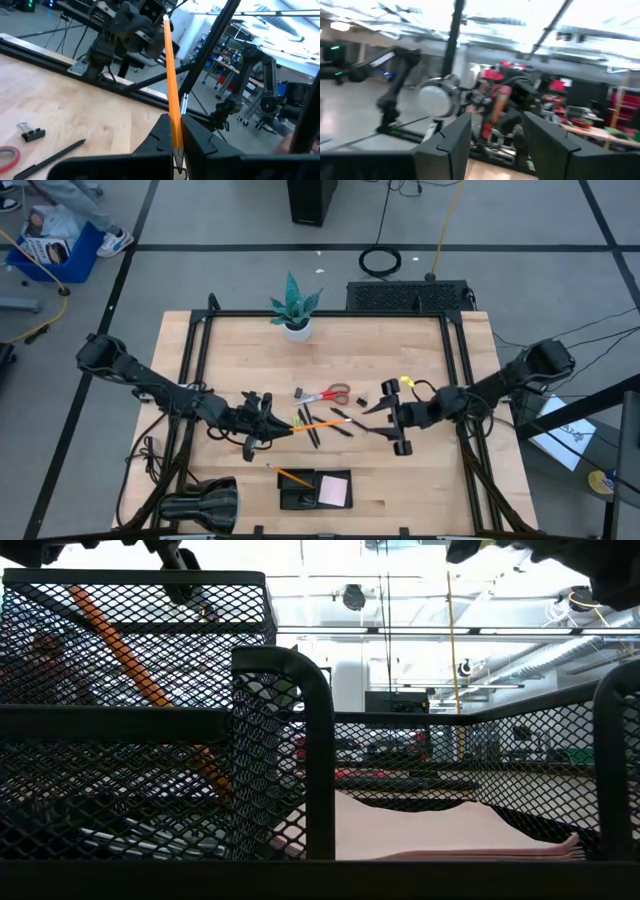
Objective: Pick and place office supplies into organizer
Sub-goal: Put the yellow pencil into the black desk organizer
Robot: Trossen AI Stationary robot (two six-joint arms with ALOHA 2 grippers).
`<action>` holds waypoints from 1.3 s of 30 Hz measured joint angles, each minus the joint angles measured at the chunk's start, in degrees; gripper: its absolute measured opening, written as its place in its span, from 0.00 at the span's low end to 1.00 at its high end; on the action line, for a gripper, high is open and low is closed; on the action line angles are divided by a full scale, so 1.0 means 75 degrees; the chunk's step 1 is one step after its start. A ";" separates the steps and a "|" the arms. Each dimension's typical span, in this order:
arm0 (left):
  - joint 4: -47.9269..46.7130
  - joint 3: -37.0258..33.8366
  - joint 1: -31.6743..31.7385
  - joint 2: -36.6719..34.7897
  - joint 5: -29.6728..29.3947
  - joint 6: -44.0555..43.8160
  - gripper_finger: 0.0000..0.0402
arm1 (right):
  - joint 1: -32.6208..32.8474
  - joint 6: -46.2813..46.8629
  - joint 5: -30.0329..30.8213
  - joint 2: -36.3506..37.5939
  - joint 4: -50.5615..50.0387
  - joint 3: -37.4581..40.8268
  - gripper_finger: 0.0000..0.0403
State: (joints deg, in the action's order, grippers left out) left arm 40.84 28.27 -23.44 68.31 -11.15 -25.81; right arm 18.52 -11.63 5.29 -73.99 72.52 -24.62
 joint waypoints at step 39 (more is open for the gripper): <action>-0.0047 0.0000 -0.0003 0.0000 -0.0266 0.0170 0.02 | -0.0521 0.1063 -0.0585 -0.1930 0.1047 -0.1411 0.33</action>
State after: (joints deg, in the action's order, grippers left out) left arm 40.49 28.27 -23.46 68.31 -13.15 -24.53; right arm 14.61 -3.66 0.90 -88.47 80.37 -35.20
